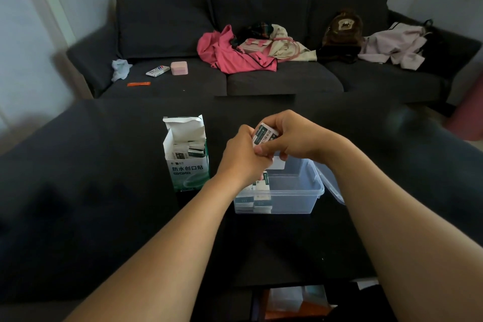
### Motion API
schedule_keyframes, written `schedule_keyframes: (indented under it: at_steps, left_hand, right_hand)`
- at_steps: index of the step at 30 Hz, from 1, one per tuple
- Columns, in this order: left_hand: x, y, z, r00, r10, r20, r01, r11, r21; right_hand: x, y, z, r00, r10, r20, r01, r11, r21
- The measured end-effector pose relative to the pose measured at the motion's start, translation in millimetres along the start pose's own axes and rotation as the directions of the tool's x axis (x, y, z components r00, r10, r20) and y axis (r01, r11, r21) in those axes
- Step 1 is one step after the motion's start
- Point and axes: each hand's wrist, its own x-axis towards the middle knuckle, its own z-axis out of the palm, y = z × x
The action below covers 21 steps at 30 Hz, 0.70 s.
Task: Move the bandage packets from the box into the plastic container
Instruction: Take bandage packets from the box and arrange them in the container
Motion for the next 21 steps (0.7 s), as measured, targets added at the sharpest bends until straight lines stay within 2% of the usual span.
schedule_keyframes:
  at_steps: [3, 7, 10, 13, 17, 21]
  left_hand:
    - [-2.0, 3.0, 0.2, 0.999, 0.002, 0.045, -0.002, 1.0, -0.002]
    - [-6.9, 7.6, -8.5, 0.979, 0.016, 0.202, -0.028, 0.998, 0.055]
    - [-7.0, 3.9, -27.6, 0.985, 0.088, 0.151, -0.118, 0.971, 0.207]
    - [-9.1, -4.6, -43.3, 0.98, 0.171, 0.098, -0.195, 0.916, 0.351]
    - [-13.1, -11.4, -46.6, 0.986, 0.123, 0.114, -0.164, 0.856, 0.491]
    - [-14.0, -14.0, -43.4, 0.988, 0.069, 0.139, -0.135, 0.824, 0.55]
  right_hand:
    - [-0.2, 0.9, -2.6, 1.0, 0.015, 0.027, -0.015, 1.0, -0.002]
    - [-6.3, 5.3, -18.9, 0.997, 0.075, 0.014, -0.075, 0.997, 0.003]
    - [-11.6, 11.4, -37.5, 0.987, 0.162, 0.007, -0.161, 0.982, -0.099]
    - [-5.8, 17.8, -30.7, 0.946, 0.306, 0.111, -0.26, 0.916, -0.305]
    - [10.7, 24.4, -5.0, 0.868, 0.461, 0.186, -0.33, 0.814, -0.478]
    - [20.0, 27.7, 6.0, 0.809, 0.548, 0.211, -0.383, 0.765, -0.518]
